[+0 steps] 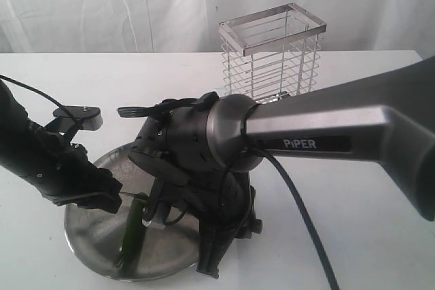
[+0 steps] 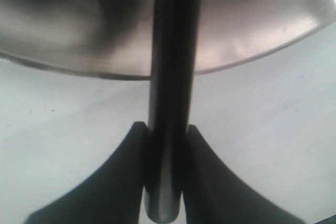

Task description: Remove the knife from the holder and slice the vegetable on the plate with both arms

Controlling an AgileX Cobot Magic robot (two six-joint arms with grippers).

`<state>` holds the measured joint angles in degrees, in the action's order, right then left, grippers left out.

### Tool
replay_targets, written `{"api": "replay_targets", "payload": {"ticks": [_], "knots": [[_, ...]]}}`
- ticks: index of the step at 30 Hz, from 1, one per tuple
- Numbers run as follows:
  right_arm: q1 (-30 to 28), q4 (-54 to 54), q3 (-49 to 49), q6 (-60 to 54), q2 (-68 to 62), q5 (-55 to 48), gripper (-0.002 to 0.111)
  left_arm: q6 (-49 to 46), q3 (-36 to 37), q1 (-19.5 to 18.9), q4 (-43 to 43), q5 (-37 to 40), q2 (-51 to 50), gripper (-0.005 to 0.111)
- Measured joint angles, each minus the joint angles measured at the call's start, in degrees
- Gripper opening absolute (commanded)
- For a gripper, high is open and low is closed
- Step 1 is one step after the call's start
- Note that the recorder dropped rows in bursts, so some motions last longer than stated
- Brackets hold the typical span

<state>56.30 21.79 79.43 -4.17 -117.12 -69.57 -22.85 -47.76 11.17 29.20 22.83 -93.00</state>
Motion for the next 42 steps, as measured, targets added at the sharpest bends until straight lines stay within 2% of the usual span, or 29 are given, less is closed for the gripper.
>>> {"api": "replay_targets", "payload": {"ticks": [18, 31, 42], "knots": [[1.3, 1.4, 1.7, -2.5, -1.8, -0.1, 0.0, -0.1, 0.0, 0.0, 0.6, -0.7, 0.0, 0.06], [1.4, 1.5, 4.4, -2.9, -3.2, -0.1, 0.0, -0.1, 0.0, 0.0, 1.0, -4.7, -0.1, 0.06], [1.7, 1.5, 4.4, -2.9, -3.2, -0.1, 0.0, -0.1, 0.0, 0.0, 1.0, -8.3, -4.2, 0.06]]}}
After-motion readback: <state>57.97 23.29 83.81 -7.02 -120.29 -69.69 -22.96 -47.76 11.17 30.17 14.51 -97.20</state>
